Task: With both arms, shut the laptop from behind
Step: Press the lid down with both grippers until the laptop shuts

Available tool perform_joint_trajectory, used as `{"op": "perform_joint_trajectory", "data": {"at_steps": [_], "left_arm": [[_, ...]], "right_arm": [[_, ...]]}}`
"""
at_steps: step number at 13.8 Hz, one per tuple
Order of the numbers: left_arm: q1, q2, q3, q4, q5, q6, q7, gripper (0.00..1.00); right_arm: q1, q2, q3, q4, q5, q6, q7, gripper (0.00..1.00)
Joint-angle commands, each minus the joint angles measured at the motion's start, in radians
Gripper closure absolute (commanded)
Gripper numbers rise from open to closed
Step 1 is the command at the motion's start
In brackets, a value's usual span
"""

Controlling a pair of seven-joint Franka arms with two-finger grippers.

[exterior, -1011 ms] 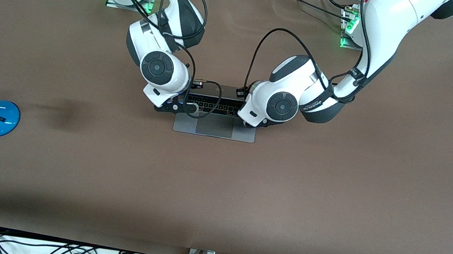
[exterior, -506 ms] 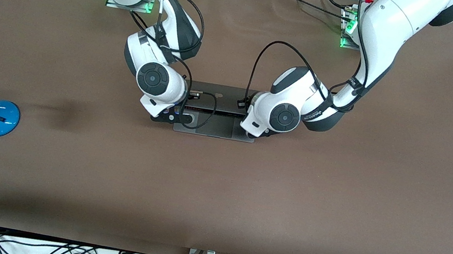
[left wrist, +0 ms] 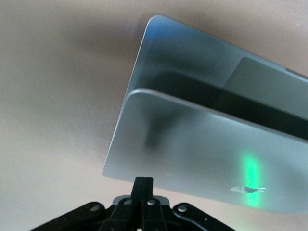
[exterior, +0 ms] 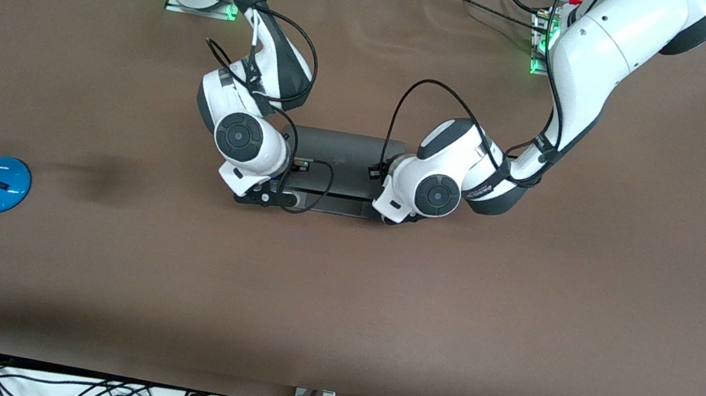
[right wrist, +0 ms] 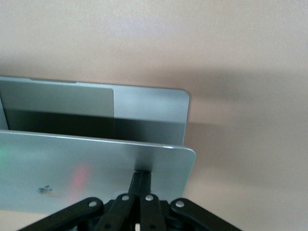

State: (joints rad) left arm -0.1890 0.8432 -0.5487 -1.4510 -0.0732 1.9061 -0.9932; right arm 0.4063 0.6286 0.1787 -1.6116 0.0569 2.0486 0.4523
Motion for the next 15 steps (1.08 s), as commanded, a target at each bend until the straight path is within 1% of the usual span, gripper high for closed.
{"op": "perform_joint_trajectory", "data": {"at_steps": [1, 4, 7, 9, 11, 15], "left_arm": [[-0.021, 0.054, 0.007, 0.069, 0.044, -0.007, -0.012, 1.00], [-0.033, 0.082, 0.033, 0.086, 0.044, 0.020, -0.010, 1.00], [-0.040, 0.103, 0.050, 0.089, 0.046, 0.042, -0.005, 1.00], [-0.046, 0.108, 0.053, 0.089, 0.046, 0.062, -0.005, 1.00], [-0.047, 0.112, 0.053, 0.089, 0.046, 0.063, -0.005, 1.00], [-0.056, 0.123, 0.067, 0.089, 0.046, 0.079, -0.005, 1.00]], "right_arm": [[-0.001, 0.045, -0.001, 0.028, -0.015, 0.047, -0.009, 1.00], [-0.001, 0.077, -0.014, 0.028, -0.017, 0.094, -0.010, 1.00], [-0.001, 0.108, -0.015, 0.051, -0.017, 0.108, -0.009, 1.00], [-0.001, 0.134, -0.022, 0.074, -0.017, 0.110, -0.009, 1.00], [-0.001, 0.158, -0.024, 0.091, -0.041, 0.114, -0.009, 1.00], [-0.001, 0.186, -0.024, 0.096, -0.051, 0.162, -0.006, 1.00]]}}
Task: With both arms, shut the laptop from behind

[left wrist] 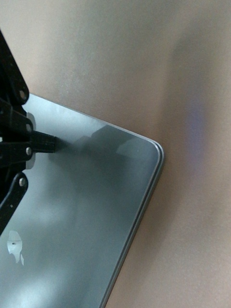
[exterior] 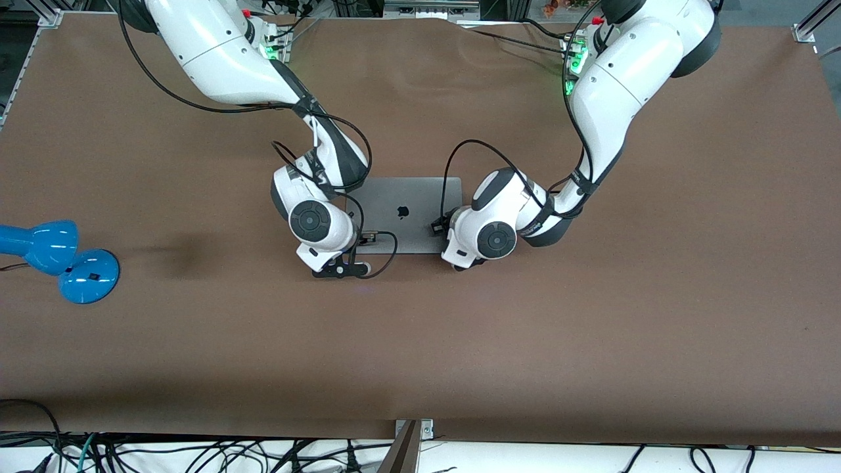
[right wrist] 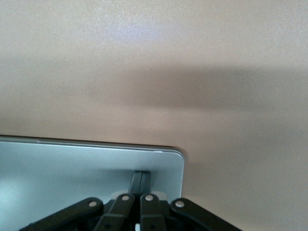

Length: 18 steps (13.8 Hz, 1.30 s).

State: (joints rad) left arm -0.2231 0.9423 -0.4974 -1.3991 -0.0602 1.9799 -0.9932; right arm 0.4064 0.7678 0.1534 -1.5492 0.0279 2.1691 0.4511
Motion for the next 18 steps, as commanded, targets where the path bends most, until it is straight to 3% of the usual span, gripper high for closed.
{"op": "perform_joint_trajectory", "data": {"at_steps": [1, 2, 3, 4, 5, 6, 7, 10, 12, 15, 18], "left_arm": [[-0.030, 0.024, 0.023, 0.037, 0.033, 0.005, -0.005, 1.00], [-0.032, 0.024, 0.025, 0.037, 0.033, 0.005, -0.005, 1.00], [-0.032, 0.024, 0.026, 0.037, 0.033, 0.007, -0.004, 1.00], [-0.032, 0.026, 0.025, 0.037, 0.033, 0.005, -0.004, 0.94], [-0.030, 0.026, 0.025, 0.035, 0.033, 0.007, -0.002, 0.61], [-0.030, 0.026, 0.026, 0.035, 0.033, 0.005, -0.004, 0.17], [-0.027, 0.023, 0.026, 0.035, 0.036, 0.005, -0.002, 0.00], [-0.018, -0.016, 0.022, 0.023, 0.100, -0.018, -0.002, 0.00], [-0.004, -0.072, 0.022, 0.022, 0.108, -0.116, 0.034, 0.00], [0.019, -0.189, 0.022, -0.009, 0.106, -0.243, 0.108, 0.00], [0.036, -0.347, 0.023, -0.102, 0.096, -0.288, 0.160, 0.00]], "right_arm": [[-0.001, 0.044, 0.002, 0.037, -0.022, 0.040, -0.005, 1.00], [-0.001, 0.036, 0.002, 0.055, -0.019, 0.029, -0.006, 1.00], [0.000, 0.024, 0.003, 0.067, -0.013, 0.018, -0.005, 0.46], [0.003, 0.007, 0.003, 0.069, -0.020, 0.003, -0.002, 0.01], [0.003, -0.031, 0.003, 0.069, -0.019, -0.024, -0.006, 0.00], [0.003, -0.062, 0.002, 0.070, -0.013, -0.069, -0.011, 0.00], [-0.009, -0.097, -0.001, 0.074, -0.011, -0.116, -0.017, 0.00], [-0.084, -0.177, -0.003, 0.074, -0.006, -0.242, -0.032, 0.00], [-0.127, -0.215, -0.003, 0.074, -0.003, -0.294, -0.067, 0.00], [-0.208, -0.255, -0.008, 0.074, -0.003, -0.386, -0.124, 0.00], [-0.294, -0.275, -0.008, 0.075, -0.003, -0.420, -0.190, 0.00]]}}
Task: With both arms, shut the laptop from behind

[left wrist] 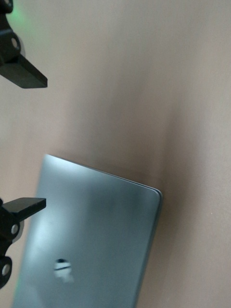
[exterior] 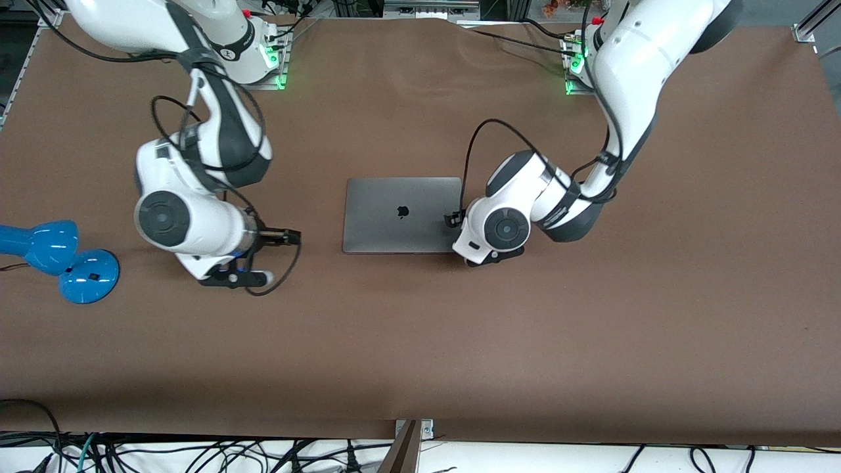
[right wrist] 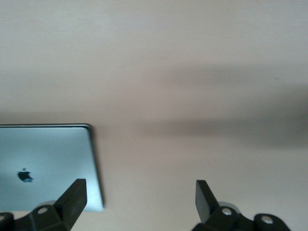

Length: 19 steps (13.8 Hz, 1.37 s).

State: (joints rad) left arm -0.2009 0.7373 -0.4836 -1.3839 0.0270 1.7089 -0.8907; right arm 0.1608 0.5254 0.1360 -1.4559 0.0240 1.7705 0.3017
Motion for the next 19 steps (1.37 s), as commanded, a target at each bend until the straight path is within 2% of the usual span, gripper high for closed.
{"op": "perform_joint_trajectory", "data": {"at_steps": [1, 3, 6, 9, 10, 13, 16, 19], "left_arm": [[0.030, -0.191, 0.011, -0.145, 0.005, -0.035, 0.102, 0.00], [0.046, -0.290, 0.028, -0.196, 0.005, -0.067, 0.177, 0.00], [0.046, -0.424, 0.097, -0.250, 0.002, -0.115, 0.309, 0.00], [0.044, -0.547, 0.167, -0.289, 0.002, -0.164, 0.427, 0.00], [0.043, -0.602, 0.201, -0.323, 0.001, -0.164, 0.482, 0.00], [0.040, -0.720, 0.293, -0.386, -0.013, -0.172, 0.614, 0.00], [0.051, -0.792, 0.384, -0.392, -0.013, -0.192, 0.742, 0.00], [0.142, -0.845, 0.398, -0.392, -0.012, -0.192, 0.879, 0.00]], "right_arm": [[-0.072, -0.036, 0.010, -0.018, 0.001, -0.022, -0.049, 0.00], [-0.096, -0.045, 0.002, 0.011, -0.004, -0.022, -0.058, 0.00], [-0.139, -0.044, -0.010, 0.083, -0.015, -0.066, -0.142, 0.00], [-0.106, -0.132, -0.123, 0.086, -0.003, -0.076, -0.187, 0.00], [-0.106, -0.171, -0.133, 0.080, -0.004, -0.074, -0.185, 0.00], [-0.107, -0.327, -0.170, -0.024, -0.013, -0.074, -0.188, 0.00], [-0.104, -0.476, -0.199, -0.156, -0.018, -0.101, -0.191, 0.00], [-0.109, -0.600, -0.210, -0.286, -0.022, -0.105, -0.242, 0.00]]}}
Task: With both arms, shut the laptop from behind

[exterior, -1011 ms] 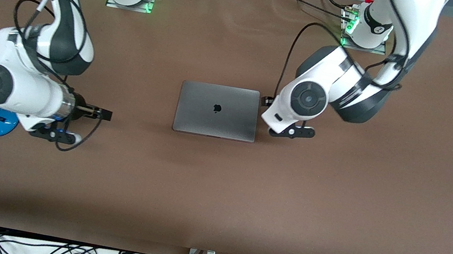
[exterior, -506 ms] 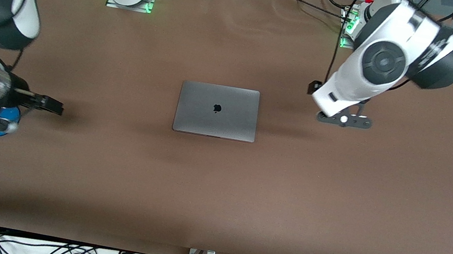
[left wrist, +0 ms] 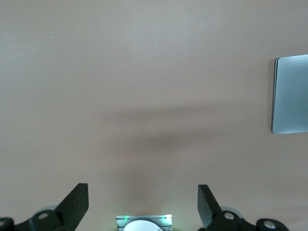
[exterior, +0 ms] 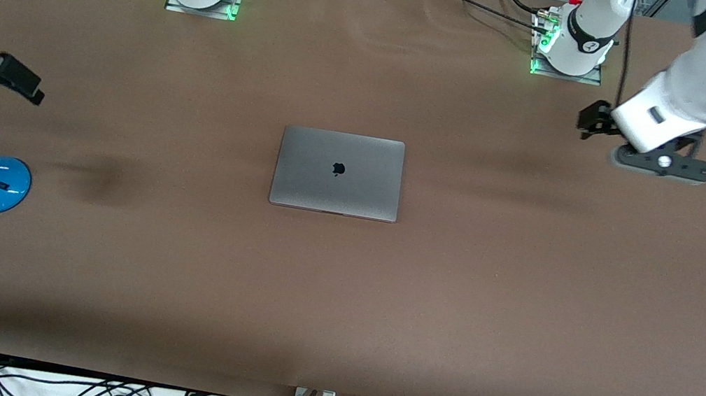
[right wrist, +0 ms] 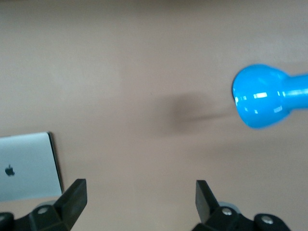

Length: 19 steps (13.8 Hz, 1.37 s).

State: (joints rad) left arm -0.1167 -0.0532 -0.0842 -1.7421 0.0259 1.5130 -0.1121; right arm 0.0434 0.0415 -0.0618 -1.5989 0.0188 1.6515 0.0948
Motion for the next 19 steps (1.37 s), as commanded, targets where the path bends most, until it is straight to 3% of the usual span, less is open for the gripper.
{"op": "perform_joint_trajectory", "data": {"at_steps": [1, 4, 6, 11, 14, 19], "left_arm": [[0.080, -0.063, -0.002, -0.040, -0.011, 0.004, 0.136, 0.00], [0.115, -0.126, -0.015, -0.123, 0.005, 0.057, 0.150, 0.00], [0.150, -0.190, -0.078, -0.219, 0.023, 0.130, 0.150, 0.00], [0.195, -0.189, -0.103, -0.201, -0.020, 0.112, 0.112, 0.00], [0.242, -0.145, -0.133, -0.123, -0.017, 0.078, 0.120, 0.00], [0.226, -0.128, -0.124, -0.100, -0.018, 0.053, 0.109, 0.00]], "right_arm": [[0.001, -0.127, -0.018, -0.157, -0.017, 0.016, -0.041, 0.00], [-0.008, -0.120, -0.013, -0.135, -0.017, 0.014, -0.078, 0.00], [-0.008, -0.101, -0.004, -0.101, -0.019, 0.013, -0.081, 0.00], [-0.008, -0.068, 0.019, -0.056, -0.045, -0.012, -0.075, 0.00], [-0.010, -0.065, 0.043, -0.055, -0.056, -0.012, -0.081, 0.00], [-0.010, -0.060, 0.045, -0.049, -0.054, -0.013, -0.099, 0.00]]}}
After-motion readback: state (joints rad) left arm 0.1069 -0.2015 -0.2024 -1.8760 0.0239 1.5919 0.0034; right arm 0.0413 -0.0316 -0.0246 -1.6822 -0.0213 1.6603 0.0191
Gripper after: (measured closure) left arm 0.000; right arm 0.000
